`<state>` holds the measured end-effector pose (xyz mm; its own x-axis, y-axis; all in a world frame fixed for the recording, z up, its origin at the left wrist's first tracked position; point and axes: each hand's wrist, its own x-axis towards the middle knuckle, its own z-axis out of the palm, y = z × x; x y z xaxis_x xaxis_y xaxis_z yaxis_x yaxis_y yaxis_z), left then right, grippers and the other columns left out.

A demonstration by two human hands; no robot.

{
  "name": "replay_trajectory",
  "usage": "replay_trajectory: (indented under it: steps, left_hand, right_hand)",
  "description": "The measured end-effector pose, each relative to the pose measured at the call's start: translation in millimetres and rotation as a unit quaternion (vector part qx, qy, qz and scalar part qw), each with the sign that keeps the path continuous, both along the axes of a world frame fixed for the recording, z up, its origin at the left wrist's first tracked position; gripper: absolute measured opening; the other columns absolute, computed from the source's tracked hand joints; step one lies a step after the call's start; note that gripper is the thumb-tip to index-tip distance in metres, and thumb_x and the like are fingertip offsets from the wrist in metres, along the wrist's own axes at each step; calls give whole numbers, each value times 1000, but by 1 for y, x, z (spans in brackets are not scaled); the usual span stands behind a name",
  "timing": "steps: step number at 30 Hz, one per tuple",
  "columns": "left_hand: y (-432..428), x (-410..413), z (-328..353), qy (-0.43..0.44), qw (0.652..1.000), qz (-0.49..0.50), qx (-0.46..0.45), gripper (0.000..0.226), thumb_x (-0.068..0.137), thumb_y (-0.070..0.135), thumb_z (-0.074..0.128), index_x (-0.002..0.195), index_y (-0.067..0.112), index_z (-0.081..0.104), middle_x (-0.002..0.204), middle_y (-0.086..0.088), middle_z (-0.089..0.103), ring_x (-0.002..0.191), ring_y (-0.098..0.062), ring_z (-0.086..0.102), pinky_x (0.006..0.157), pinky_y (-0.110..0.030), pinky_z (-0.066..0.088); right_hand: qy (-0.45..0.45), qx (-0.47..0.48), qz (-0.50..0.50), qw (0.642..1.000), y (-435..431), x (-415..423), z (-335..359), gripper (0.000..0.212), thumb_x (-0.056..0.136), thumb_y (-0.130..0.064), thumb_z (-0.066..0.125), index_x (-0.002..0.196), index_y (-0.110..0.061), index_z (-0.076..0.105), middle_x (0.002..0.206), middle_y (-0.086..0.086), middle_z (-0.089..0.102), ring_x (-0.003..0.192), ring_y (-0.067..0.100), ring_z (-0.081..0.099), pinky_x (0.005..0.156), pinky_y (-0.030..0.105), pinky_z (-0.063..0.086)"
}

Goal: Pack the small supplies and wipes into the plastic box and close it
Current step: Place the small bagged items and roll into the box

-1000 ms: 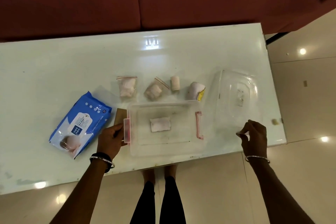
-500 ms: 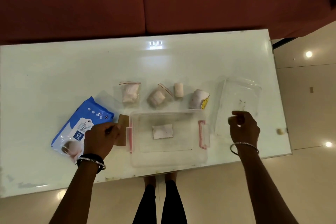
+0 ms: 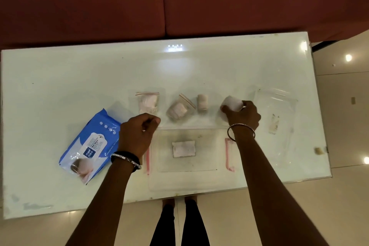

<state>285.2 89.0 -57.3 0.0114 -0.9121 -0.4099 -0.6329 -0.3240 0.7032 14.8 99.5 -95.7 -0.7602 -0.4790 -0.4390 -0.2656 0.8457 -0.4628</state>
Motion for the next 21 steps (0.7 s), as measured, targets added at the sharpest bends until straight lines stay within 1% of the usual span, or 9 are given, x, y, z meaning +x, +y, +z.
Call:
replay_trajectory:
  steps: [2,4,5,7,10,14,18,19,21]
  left_hand:
    - [2,1,-2,13,1000,5,13,12,83,28,70,86,18,74,75,7,71,75,-3,66,68,-17,50]
    - [7,3,-2,26,999,15,23,15,79,30,74,88,18,74,78,11,71,78,1,65,64,-4,47]
    - [9,5,-2,29,999,21,27,19,77,30,75,91,17,74,80,9,71,79,2,65,63,-1,46]
    - [14,9,0,28,999,33,30,24,77,30,75,97,16,74,84,5,72,78,3,64,62,2,45]
    - [20,15,1,17,998,46,27,27,77,28,75,100,14,73,83,4,71,75,5,61,62,4,43]
    - [27,21,0,12,999,47,23,28,78,27,74,102,12,73,82,4,69,74,7,60,62,5,41]
    - [30,23,-1,19,998,49,19,29,80,27,73,105,12,73,85,7,69,75,10,60,64,6,41]
    - [31,23,-1,23,998,49,17,29,81,26,72,106,12,73,86,7,69,74,11,59,64,6,40]
    - [32,23,-1,26,998,50,16,29,82,25,71,107,12,72,87,8,68,70,15,60,63,7,39]
  right_hand:
    - [33,-134,-13,990,4,8,20,59,66,-40,82,117,-21,59,102,-6,68,95,17,67,73,17,47]
    - [32,-256,-24,966,17,26,47,57,68,-38,82,119,-26,58,102,-20,65,92,-1,65,71,9,51]
    - [20,-294,-29,955,27,38,57,58,69,-37,83,120,-28,56,106,-21,65,97,-3,65,74,10,53]
    - [-29,-323,-37,945,50,64,72,63,68,-36,86,121,-32,52,111,-15,70,101,2,68,79,18,56]
    - [-106,-283,-35,953,85,105,77,65,64,-36,88,115,-36,48,102,-17,73,94,3,71,79,19,57]
    - [-169,-175,-20,970,109,147,61,60,62,-37,89,105,-36,48,89,-21,74,84,-3,71,73,19,58]
    - [-205,-84,6,975,98,165,35,52,64,-35,88,102,-33,52,85,-18,66,78,-1,67,66,10,51]
    - [-208,-69,12,976,93,167,28,51,65,-33,87,103,-30,54,86,-16,65,78,2,65,66,11,49]
    - [-203,-49,32,977,82,172,14,49,67,-31,86,106,-22,59,95,-5,68,81,10,64,70,17,48]
